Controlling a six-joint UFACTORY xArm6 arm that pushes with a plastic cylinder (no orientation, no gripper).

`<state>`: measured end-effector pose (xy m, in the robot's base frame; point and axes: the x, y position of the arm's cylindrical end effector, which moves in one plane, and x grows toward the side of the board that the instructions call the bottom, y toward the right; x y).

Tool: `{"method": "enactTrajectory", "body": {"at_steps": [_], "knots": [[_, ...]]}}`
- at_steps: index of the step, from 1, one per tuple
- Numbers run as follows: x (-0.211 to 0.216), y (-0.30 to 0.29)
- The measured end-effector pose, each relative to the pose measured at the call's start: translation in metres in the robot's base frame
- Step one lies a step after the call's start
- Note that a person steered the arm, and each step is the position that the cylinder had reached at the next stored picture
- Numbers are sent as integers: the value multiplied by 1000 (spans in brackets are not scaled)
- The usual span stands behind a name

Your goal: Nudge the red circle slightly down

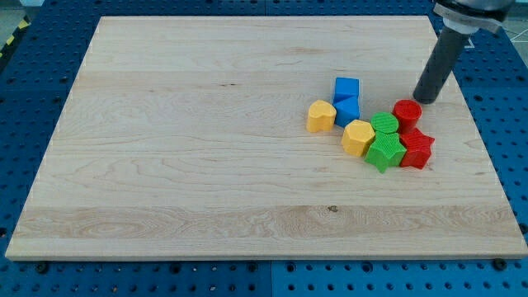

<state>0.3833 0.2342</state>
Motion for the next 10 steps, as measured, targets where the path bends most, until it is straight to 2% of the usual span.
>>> {"method": "enactTrajectory", "body": {"at_steps": [3,7,10], "knots": [[-1,-41],[26,-42],[28,-42]]}}
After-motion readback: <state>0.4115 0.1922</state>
